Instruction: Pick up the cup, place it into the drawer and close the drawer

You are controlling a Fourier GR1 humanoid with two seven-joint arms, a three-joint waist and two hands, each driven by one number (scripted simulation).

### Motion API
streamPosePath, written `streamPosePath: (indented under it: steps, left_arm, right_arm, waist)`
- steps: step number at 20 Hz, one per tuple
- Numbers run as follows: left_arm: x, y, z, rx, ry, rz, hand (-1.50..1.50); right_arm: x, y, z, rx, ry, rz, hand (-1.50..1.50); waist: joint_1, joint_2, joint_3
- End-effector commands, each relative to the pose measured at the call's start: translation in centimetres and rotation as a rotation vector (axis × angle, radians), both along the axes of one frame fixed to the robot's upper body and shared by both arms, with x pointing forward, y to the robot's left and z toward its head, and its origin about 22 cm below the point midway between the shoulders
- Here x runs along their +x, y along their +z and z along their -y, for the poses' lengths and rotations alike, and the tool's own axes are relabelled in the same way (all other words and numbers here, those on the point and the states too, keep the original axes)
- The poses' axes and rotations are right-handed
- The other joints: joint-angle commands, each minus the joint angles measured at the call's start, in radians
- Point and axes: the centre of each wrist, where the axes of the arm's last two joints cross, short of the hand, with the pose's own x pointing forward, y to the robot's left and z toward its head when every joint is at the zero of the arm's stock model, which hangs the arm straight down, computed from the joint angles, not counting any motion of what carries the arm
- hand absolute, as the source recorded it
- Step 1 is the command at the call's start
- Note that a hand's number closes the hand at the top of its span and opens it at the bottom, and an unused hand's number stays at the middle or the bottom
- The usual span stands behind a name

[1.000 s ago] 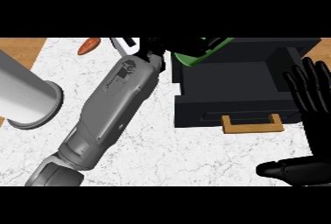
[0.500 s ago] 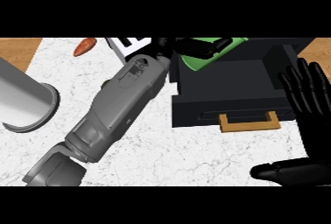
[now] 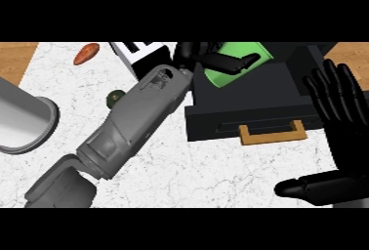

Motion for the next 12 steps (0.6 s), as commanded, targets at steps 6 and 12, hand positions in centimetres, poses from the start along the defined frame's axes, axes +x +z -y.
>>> streamPosePath:
  steps: [6,12]
  left_arm:
    - [-0.1,-0.4,0.4,0.121,0.058,0.013,-1.50]
    - [-0.5,0.2,1.0,-0.012,-0.008,0.015,-1.50]
  right_arm:
    - [-0.2,0.6,0.1,0.012,0.043,0.027,-1.50]
    - [0.3,1.0,-0.4,0.050,0.036,0.024,-1.50]
  waist:
    - [-0.037,0.007,0.001]
    - [-0.019,0.006,0.000]
